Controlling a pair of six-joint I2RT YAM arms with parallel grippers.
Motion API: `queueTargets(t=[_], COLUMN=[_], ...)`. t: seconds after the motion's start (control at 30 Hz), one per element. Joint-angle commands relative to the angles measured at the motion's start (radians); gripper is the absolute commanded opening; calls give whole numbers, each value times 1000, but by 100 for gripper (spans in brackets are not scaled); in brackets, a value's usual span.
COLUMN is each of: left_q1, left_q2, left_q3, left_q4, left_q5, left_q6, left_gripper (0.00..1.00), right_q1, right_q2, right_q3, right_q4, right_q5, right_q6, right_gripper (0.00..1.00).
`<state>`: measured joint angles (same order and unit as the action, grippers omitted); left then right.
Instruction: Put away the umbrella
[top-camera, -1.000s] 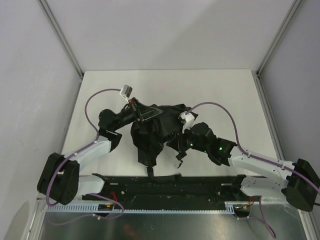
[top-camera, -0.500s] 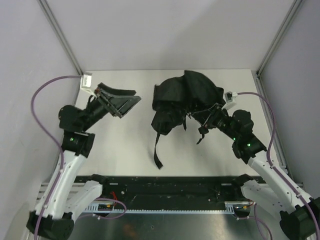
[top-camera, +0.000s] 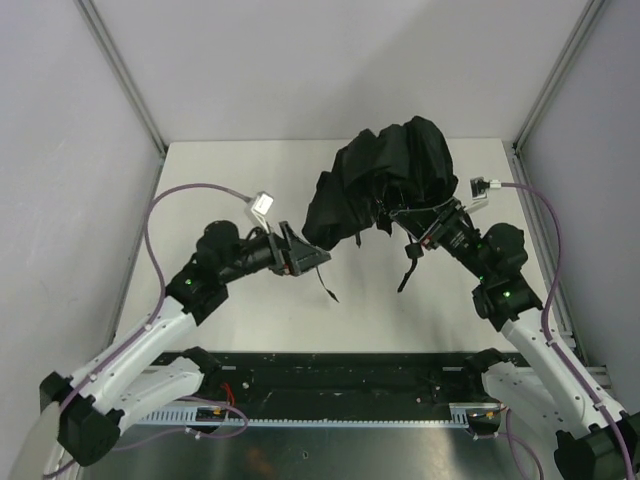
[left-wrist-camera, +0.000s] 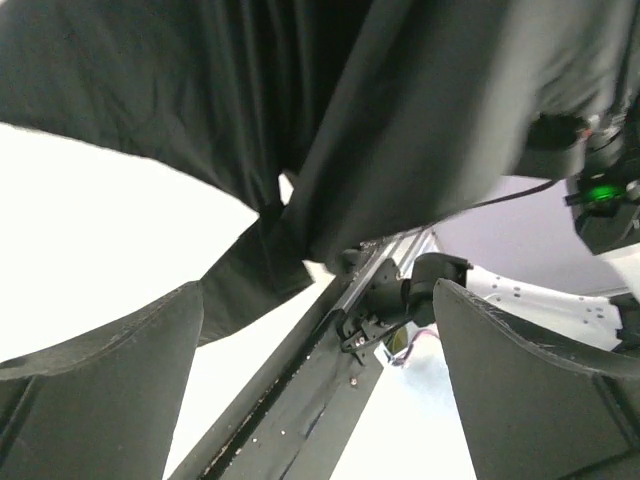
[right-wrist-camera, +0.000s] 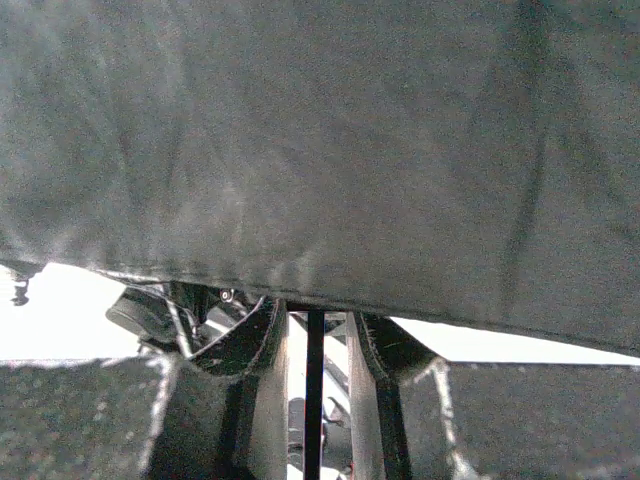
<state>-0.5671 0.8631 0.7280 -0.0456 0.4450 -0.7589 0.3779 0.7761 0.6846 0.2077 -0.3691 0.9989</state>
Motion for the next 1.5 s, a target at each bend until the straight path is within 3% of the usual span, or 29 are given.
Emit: queueTargets(t=[0.0,0.13,0.23,0.27,0.4,0.53,0.67,0.8,0.83,0.9,1.03,1.13,1.23,1.33,1.47], left_q1=[-74,-86,-40,-17,61,74,75,88,100,118,123,100,17,-91,-158], left_q2=[66,123,87,67,-41,-182,-207,-201,-192,-158,-24,28,49,57,56], left_q3=[51,93,99,101,152,215,255,282,303,347,378,277,172,138,74], left_q4=[21,-26,-88,-102,-203,-271,-262,-296,-302,-298,-218,-32,183,227,234], left_q5=[-106,-137,-230,-256,-443,-692,-639,-742,-718,-527,71,315,407,357,237], left_q6=[58,86,119,129,200,302,357,396,405,419,356,217,104,104,71], left_gripper=[94,56,16,8,0,0,0,0,0,5,48,67,75,79,75], right_q1=[-11,-33,-81,-93,-159,-255,-281,-296,-298,-295,-297,-292,-277,-270,-268], right_q2=[-17,-49,-71,-75,-91,-92,-79,-32,-8,37,108,145,153,169,195], right_q3=[21,21,21,21,21,10,-17,-16,-16,-13,38,51,53,53,54], right_q4=[182,169,165,170,176,125,248,338,379,504,606,658,676,714,782], right_q5=[-61,-66,-100,-113,-166,-234,-279,-369,-406,-482,-655,-724,-717,-701,-676], right_q6=[96,105,137,149,165,160,243,278,300,347,304,286,260,280,336], right_gripper=[0,0,0,0,0,0,0,0,0,0,0,0,0,0,0])
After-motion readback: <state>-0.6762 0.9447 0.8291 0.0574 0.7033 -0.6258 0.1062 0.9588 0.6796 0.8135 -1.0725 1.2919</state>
